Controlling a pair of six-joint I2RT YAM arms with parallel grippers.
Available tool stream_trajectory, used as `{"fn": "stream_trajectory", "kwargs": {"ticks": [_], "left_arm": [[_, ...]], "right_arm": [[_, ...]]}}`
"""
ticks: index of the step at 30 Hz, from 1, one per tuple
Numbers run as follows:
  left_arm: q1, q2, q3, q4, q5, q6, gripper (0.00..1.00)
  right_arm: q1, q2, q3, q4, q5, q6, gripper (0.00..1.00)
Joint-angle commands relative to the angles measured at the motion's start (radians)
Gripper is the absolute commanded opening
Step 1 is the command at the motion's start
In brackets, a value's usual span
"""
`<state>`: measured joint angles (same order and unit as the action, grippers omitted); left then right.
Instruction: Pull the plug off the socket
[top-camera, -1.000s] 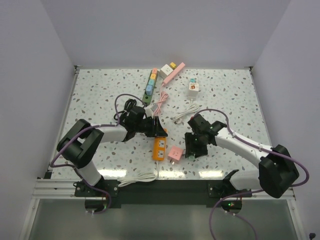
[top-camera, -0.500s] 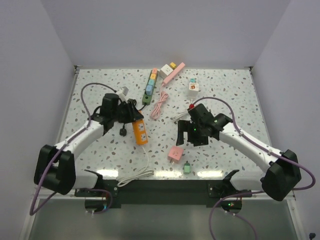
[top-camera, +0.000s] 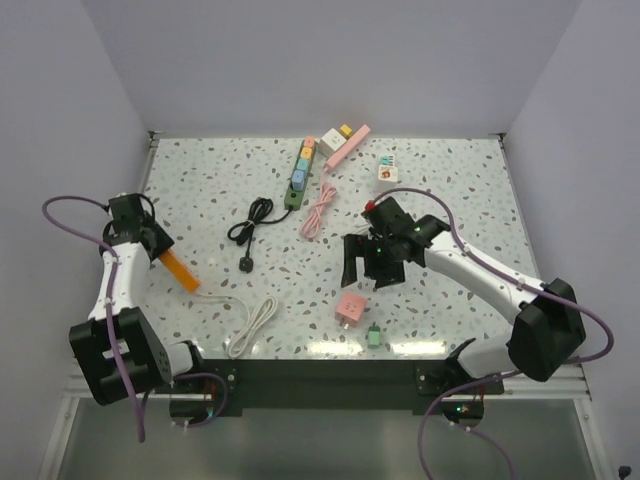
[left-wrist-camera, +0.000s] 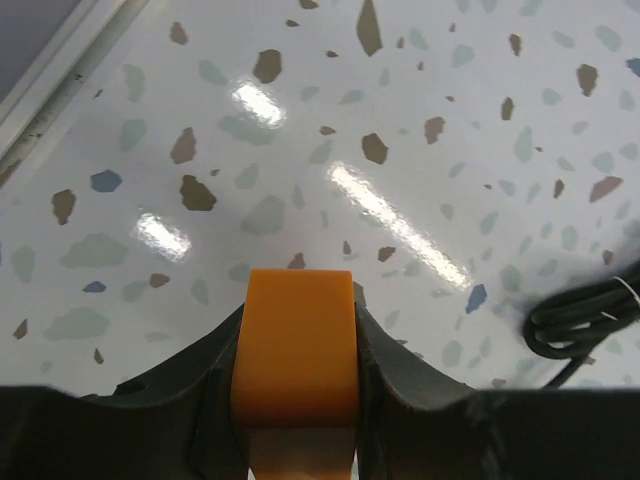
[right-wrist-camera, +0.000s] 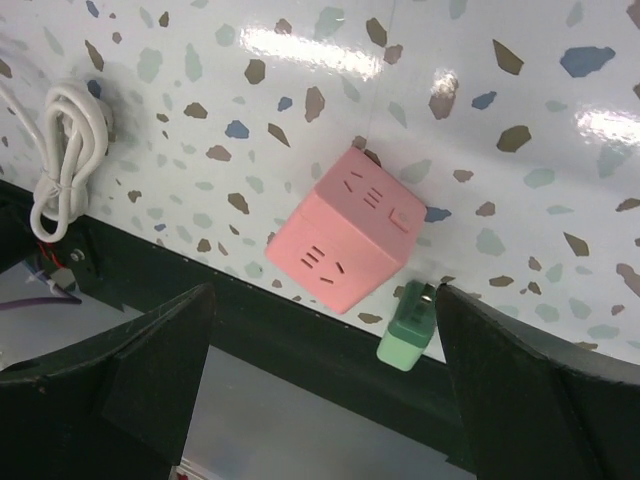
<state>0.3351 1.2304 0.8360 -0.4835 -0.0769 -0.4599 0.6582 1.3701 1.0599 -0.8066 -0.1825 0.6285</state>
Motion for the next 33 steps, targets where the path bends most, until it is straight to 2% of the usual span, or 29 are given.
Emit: {"fn": "stream_trajectory", "kwargs": {"ticks": [1,6,8,12,14,15,16,21,23,27,30,33], "left_arm": [[0.030,0.058,0.081,-0.027,-0.118,0.069,0.00],[0.030,0.285,0.198,-0.024,-0.129,0.098,0.01],[0.030,0.372,0.241,-0.021,-0.130,0.110,0.12],[0.030,0.471,0.320,-0.061,-0.121,0.106,0.57],[0.024,0.469,0.348,-0.079,-0.135,0.102,0.71],[0.021,0.459,0.348,-0.082,-0.132,0.096,0.90],[0.013,0.422,0.348,-0.081,-0.126,0.096,1.00],[-0.057,0.264,0.354,-0.134,-0.064,0.119,1.00],[-0.142,0.178,0.345,-0.162,-0.037,0.135,1.00],[-0.325,0.077,0.212,-0.236,0.193,0.144,1.00],[-0.468,0.026,0.105,-0.271,0.261,0.101,1.00],[-0.598,-0.029,0.040,-0.297,0.243,0.027,1.00]], "right_arm": [[0.001,0.049,0.075,0.032,-0.067,-0.036,0.95],[0.000,0.116,0.138,0.038,-0.083,-0.072,0.96],[0.000,0.141,0.172,0.035,-0.075,-0.084,0.97],[0.000,0.162,0.206,0.049,-0.078,-0.090,0.98],[0.000,0.165,0.209,0.064,-0.086,-0.090,0.98],[0.000,0.167,0.204,0.069,-0.090,-0.089,0.98],[-0.002,0.167,0.201,0.076,-0.094,-0.089,0.98],[0.000,0.156,0.193,0.076,-0.087,-0.104,0.99],[0.000,0.152,0.192,0.076,-0.075,-0.104,0.99],[0.000,0.136,0.177,0.076,-0.063,-0.095,0.99],[0.000,0.121,0.158,0.072,-0.054,-0.085,0.99],[0.000,0.104,0.134,0.072,-0.046,-0.078,0.99]]}}
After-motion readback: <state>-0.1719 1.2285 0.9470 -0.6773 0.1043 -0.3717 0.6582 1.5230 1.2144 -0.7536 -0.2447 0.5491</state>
